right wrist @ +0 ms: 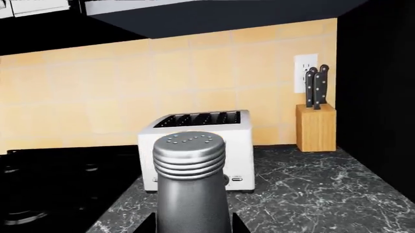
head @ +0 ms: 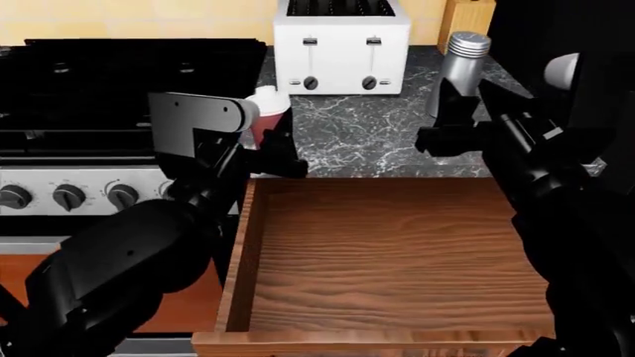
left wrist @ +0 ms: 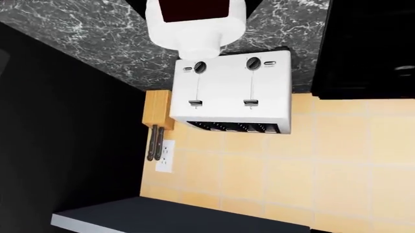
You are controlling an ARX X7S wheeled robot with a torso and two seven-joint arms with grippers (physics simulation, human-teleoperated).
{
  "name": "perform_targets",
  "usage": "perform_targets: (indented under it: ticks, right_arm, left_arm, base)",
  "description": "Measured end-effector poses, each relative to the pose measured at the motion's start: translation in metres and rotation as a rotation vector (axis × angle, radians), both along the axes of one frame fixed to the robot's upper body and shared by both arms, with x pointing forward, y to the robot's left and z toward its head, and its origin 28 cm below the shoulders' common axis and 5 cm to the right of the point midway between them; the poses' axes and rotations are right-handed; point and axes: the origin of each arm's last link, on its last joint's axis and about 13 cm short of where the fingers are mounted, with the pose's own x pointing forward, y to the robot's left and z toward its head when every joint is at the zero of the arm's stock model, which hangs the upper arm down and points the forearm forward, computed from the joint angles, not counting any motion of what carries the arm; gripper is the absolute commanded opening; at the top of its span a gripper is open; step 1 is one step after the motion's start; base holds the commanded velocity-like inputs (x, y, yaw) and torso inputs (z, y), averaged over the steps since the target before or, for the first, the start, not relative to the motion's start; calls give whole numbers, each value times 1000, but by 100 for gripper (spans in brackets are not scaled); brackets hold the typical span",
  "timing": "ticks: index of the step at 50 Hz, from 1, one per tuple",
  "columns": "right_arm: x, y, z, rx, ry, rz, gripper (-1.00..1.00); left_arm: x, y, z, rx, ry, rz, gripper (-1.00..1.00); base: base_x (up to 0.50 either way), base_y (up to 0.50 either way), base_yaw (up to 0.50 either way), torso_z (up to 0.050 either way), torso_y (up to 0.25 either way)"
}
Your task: Pick and place the shaker into the drawer. Then close the cabinet.
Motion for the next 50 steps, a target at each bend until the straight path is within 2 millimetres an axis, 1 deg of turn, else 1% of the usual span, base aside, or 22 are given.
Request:
perform_targets:
  ticks: [5, 9, 15, 21, 27, 34, 41, 50]
  right_arm:
    - [-1, 0, 1, -27, 6, 4, -100]
    - [-3, -1, 6, -69, 8, 3, -100]
    - [-8, -5, 19, -133, -1, -13, -100]
    - [-14, -14, 37, -189, -13, -62, -100]
    - [-23, -24, 51, -222, -26, -121, -100]
    - [-33, -34, 61, -229, -45, -172, -100]
    - [-41, -39, 65, -210, -58, -191, -100]
    - [-49, -39, 66, -190, -67, -196, -100]
  left_arm:
    - [0, 0, 1, 13, -1, -7, -100]
    - [1, 0, 4, 37, 0, -26, -100]
    - [3, -4, 13, 107, 5, -95, -100]
    - [7, -11, 22, 211, 21, -200, -100]
    - [13, -20, 22, 314, 81, -315, -100]
    - [24, -31, 10, 420, 177, -422, -100]
    - [34, -40, -11, 503, 263, -484, -100]
    - [43, -49, -38, 578, 346, -525, -100]
  base:
    - [0, 0, 0, 0, 0]
    - [0, 0, 0, 0, 2]
    - [0, 0, 0, 2, 0]
    - [0, 0, 0, 0, 0]
    - [0, 0, 0, 0, 0]
    - [0, 0, 0, 0, 0]
    - [0, 0, 0, 0, 0]
    - [0, 0, 0, 0, 1]
